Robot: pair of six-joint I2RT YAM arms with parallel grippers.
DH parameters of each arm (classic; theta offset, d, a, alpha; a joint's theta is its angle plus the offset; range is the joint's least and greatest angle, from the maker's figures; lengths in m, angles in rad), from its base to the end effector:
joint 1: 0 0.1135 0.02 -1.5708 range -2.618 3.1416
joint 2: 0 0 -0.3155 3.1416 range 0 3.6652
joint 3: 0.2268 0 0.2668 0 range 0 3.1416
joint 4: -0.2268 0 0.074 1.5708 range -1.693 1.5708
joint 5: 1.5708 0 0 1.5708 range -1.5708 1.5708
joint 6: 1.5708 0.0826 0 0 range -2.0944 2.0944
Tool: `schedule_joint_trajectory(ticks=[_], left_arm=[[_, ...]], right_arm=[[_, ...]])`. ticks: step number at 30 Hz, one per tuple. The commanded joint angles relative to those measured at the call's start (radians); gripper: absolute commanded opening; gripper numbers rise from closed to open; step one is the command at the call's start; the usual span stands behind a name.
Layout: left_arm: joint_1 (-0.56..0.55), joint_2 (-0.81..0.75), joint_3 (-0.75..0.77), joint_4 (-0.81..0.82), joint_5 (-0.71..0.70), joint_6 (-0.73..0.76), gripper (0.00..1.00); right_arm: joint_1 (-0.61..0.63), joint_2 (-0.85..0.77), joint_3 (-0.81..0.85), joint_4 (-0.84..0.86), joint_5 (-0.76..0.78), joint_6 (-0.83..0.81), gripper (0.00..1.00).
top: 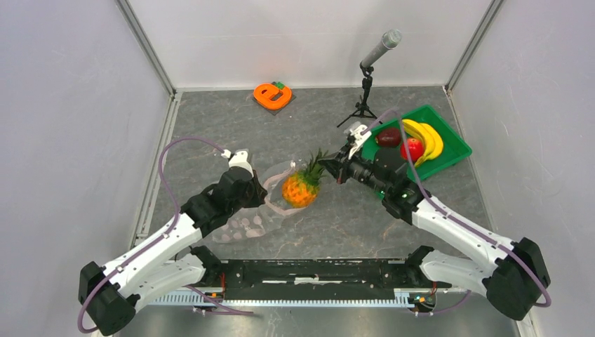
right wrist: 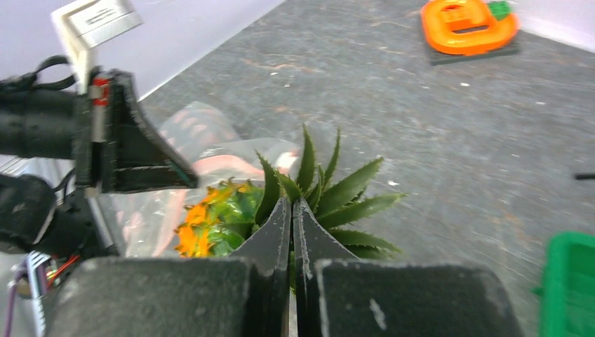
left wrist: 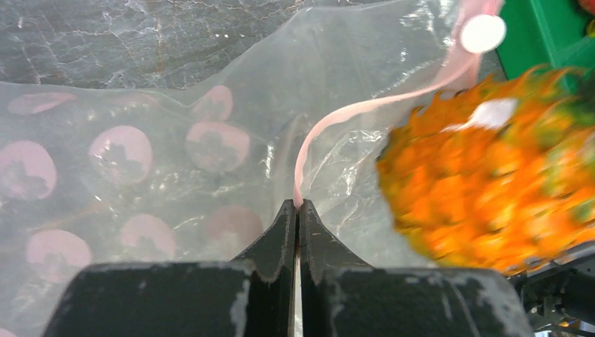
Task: Open the zip-top bag and remove the fake food
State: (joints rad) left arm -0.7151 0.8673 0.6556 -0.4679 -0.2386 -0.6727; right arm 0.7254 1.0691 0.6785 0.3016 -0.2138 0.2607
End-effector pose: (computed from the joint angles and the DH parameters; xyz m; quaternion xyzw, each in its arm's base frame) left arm 0.1658 -0.1181 0.2612 -0.0323 0.8968 -0.1911 0.3977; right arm 0.2021 0.2026 0.3329 -0.2390 0.6974 0.3870 0.5539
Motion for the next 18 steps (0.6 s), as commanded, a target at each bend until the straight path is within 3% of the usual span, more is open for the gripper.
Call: schedule_joint_trajectory(ticks=[1, 6, 9, 15, 18], left_arm=[[0.012, -0.035, -0.013, -0.026, -0.047, 0.069, 0.02], [0.017, -0.07, -0.03, -0.038, -0.064, 0.076, 0.02], [0.02, -0.085, -0.044, -0.037, -0.067, 0.079, 0.02], [0.02, -0.066, -0.045, -0.003, -0.034, 0.088, 0.02], [0.02, -0.041, -0.012, 0.014, -0.015, 0.103, 0.02]], right_arm=[[-0.099, -0.065, 0.096, -0.116, 0.007, -0.061, 0.0], [-0.219, -0.084, 0.183, -0.244, 0.057, -0.109, 0.0], [-0.298, -0.096, 0.212, -0.254, -0.007, -0.088, 0.0], [-0.354, -0.055, 0.197, -0.085, -0.32, 0.09, 0.0], [-0.358, -0.035, 0.168, 0.021, -0.383, 0.164, 0.0]])
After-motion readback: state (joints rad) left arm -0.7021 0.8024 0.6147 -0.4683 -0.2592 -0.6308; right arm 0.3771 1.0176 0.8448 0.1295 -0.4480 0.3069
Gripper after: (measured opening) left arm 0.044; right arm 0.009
